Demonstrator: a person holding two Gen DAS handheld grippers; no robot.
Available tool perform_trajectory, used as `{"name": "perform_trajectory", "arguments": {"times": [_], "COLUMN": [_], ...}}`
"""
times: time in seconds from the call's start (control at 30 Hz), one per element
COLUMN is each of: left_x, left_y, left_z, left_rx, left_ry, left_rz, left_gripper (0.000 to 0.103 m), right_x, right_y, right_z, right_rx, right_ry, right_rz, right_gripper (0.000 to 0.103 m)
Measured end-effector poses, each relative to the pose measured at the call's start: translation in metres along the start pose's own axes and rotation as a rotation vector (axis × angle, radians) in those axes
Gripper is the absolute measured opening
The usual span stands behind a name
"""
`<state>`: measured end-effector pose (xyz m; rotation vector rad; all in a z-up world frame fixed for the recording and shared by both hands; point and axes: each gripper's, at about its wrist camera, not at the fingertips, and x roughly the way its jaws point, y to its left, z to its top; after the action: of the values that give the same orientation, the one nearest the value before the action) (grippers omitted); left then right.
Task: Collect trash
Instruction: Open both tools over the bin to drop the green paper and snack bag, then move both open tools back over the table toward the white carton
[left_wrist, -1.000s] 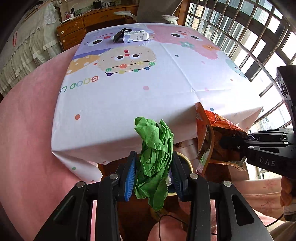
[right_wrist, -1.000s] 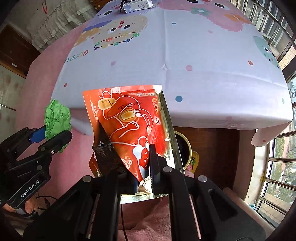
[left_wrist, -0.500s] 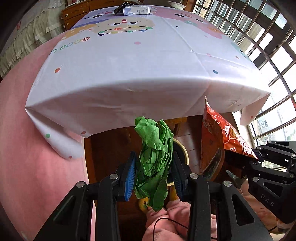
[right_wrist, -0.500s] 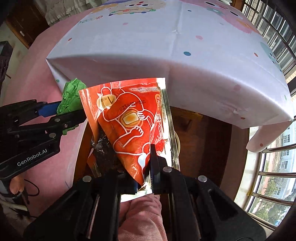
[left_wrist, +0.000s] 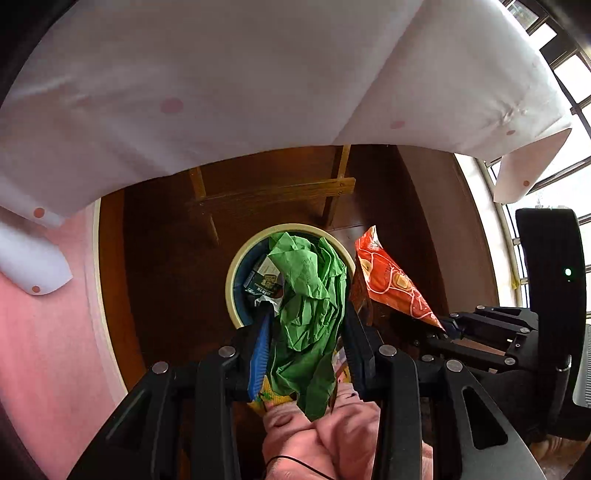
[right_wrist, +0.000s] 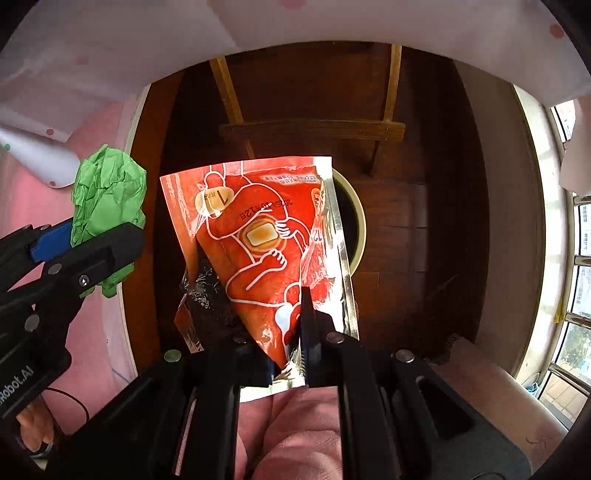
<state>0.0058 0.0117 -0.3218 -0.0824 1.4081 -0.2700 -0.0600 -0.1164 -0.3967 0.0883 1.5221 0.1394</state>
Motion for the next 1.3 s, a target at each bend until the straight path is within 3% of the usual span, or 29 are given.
{"name": "perform_trajectory", "arguments": {"times": [0.2, 0.37, 0.5, 0.53, 0.6, 0.67, 0.83, 0.97, 1.3], "left_x": [0.075, 0.117, 0.144, 0.148, 0.154, 0.157, 0.152, 0.124, 0.034], "left_y": [0.01, 0.029, 0.045, 0.048, 0.053, 0.057, 0.063, 0.063, 0.053], "left_z": [0.007, 0.008, 0.004, 0.004, -0.001, -0.005, -0.015, -0.02, -0.016], "left_rx": [-0.036, -0.05, -0.066, -0.07, -0.084, -0.097, -0.118, -0.128, -0.146], "left_ry": [0.032, 0.048, 0.072, 0.078, 0.079, 0.082, 0.076, 0.066, -0.011], "left_rz": [-0.005, -0.003, -0.009, -0.007, -0.004, 0.005, 0.018, 0.023, 0.075], "left_gripper": [0.036, 0.044, 0.064, 0.073, 0.077, 0.079, 0.081, 0.081, 0.081], "right_x": [0.075, 0.122, 0.148, 0.151, 0.159, 0.162, 0.159, 0.143, 0.054], "right_y": [-0.023, -0.039, -0.043, -0.042, -0.041, -0.039, -0.033, -0.029, -0.017], "right_z": [0.022, 0.031, 0.031, 0.031, 0.033, 0.034, 0.034, 0.03, 0.025], "right_rx": [0.107, 0.165, 0.167, 0.167, 0.168, 0.164, 0.135, 0.139, 0.133], "right_ry": [0.049, 0.075, 0.068, 0.066, 0.066, 0.066, 0.059, 0.047, -0.014], "right_rz": [0.041, 0.07, 0.071, 0.072, 0.089, 0.1, 0.097, 0.087, 0.072], "right_gripper": [0.008, 0.009, 0.025, 0.03, 0.05, 0.051, 0.052, 0.052, 0.052]}}
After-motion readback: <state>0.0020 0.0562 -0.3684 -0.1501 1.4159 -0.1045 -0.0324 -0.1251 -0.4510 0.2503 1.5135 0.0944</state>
